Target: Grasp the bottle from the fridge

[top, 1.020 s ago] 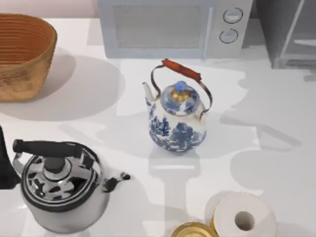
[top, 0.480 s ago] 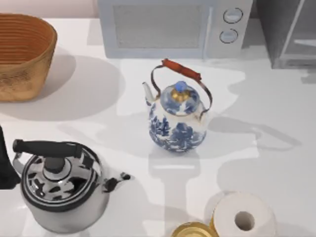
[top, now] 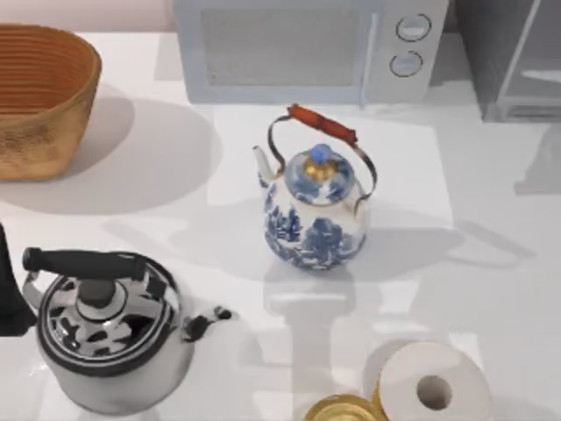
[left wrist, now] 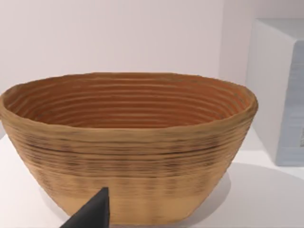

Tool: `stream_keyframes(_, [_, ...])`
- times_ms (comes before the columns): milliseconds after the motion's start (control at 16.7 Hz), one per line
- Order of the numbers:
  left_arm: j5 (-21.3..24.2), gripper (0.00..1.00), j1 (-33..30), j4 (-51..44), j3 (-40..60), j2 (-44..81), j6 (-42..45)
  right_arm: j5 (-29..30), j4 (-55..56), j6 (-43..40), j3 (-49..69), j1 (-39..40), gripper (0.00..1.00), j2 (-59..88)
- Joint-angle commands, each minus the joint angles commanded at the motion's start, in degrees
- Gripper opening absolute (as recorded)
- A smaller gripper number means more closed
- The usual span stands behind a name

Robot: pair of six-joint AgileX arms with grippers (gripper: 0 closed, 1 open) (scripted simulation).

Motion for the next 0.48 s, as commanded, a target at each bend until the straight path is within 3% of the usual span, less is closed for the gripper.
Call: stream_keyframes(480, [0.0,1.0,0.0,0.0,0.0,0.0,0.0,6.0,-24.4,0.0,-21.2,6.7,0.0,-46.9])
